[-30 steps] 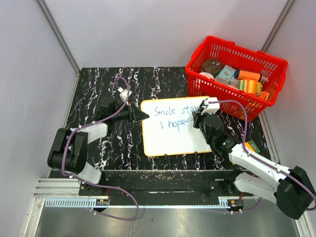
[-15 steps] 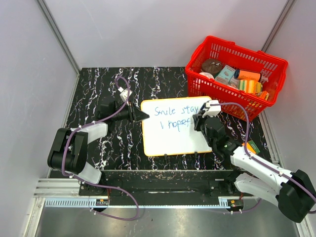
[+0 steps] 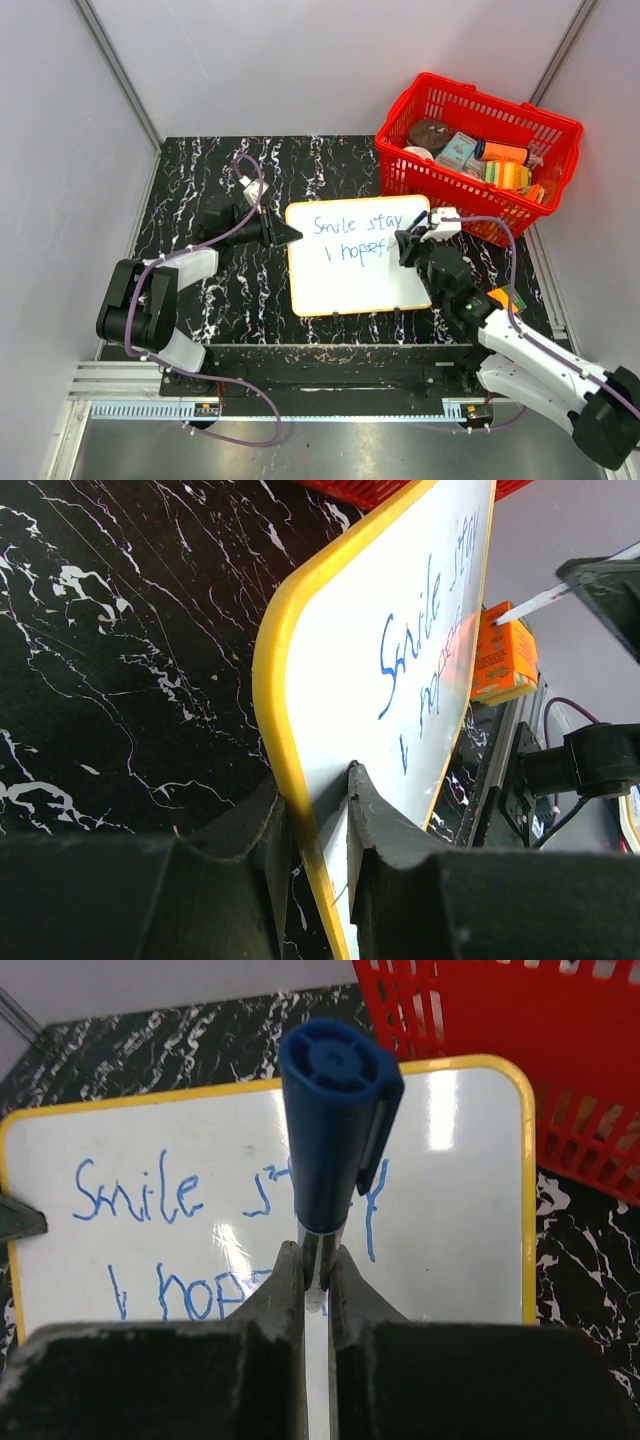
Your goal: Write a sentence on the whiteboard
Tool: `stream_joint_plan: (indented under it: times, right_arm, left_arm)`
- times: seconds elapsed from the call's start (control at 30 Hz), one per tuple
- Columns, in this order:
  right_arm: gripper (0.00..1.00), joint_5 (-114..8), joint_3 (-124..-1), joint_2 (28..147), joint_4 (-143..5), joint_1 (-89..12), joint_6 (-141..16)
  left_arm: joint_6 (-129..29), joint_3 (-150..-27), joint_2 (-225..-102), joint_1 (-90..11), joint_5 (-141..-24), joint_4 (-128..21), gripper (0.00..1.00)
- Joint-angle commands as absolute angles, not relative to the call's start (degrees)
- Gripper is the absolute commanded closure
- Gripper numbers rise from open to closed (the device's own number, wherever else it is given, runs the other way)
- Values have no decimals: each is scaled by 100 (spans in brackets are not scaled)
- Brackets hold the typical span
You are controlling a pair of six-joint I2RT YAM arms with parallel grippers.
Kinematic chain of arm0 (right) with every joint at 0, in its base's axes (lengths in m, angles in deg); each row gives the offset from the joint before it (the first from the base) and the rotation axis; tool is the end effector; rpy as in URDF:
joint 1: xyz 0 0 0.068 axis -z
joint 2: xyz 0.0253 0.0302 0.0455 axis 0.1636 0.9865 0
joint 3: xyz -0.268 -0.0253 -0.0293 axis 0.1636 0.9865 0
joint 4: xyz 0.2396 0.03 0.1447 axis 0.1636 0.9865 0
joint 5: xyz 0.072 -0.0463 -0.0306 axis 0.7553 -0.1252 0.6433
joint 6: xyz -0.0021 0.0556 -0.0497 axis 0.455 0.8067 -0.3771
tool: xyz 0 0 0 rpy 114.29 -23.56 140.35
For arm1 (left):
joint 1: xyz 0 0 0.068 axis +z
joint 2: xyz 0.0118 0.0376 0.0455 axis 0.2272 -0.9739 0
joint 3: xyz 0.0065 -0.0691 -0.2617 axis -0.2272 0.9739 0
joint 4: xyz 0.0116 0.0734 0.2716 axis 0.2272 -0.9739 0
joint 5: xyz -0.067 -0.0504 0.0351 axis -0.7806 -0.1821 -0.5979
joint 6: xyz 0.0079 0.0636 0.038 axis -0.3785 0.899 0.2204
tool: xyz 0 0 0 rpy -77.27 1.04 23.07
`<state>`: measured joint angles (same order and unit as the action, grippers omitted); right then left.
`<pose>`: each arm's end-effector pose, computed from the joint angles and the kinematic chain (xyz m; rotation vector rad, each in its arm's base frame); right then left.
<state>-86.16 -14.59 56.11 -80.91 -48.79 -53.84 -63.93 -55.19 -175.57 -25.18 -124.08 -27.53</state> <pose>0.2089 0.1364 0.2442 -0.0339 1.7467 0.3127 0.3184 -0.1168 0.1724 0.3910 1.9712 -1.2640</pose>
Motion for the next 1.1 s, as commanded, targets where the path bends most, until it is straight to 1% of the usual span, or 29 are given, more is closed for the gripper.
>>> stream_joint_plan:
  times: [0.0, 0.1, 0.27, 0.37, 0.5, 0.6, 0.9, 1.07]
  right_arm:
    - [100, -8492, -1216, 4967, -9017, -4897, -5594]
    - [100, -8589, -1040, 4843, -9430, -4905, -5919]
    - [100, -8458, -777, 4957, -9906, -4897, -6280]
    - [100, -8562, -409, 4983, -10563, -5028, -6473]
    - [100, -9072, -249, 5106, -11372, -5476, -6930]
    - [100, -9432, -336, 5316, -11724, -5898, -7675]
    - [100, -9679, -372, 5950, -12287, -6048, -7809]
    - [100, -9864, -380, 6056, -12315, -6039, -7862]
  left_arm:
    - [-5258, -5573, -17769, -2579, -11280, -2893, 100]
    - [-5276, -5591, -17787, -2579, -11245, -2911, 100]
    - [-5311, -5670, -17901, -2579, -11157, -3051, 100]
    - [-5320, -5731, -17945, -2570, -11069, -3156, 100]
    - [-5407, -5767, -18007, -2509, -11104, -3183, 100]
    - [-5513, -5749, -18024, -2394, -11218, -3122, 100]
    - [-5583, -5609, -17849, -2271, -11157, -3069, 100]
    - [-5645, -5556, -17840, -2218, -11201, -2963, 100]
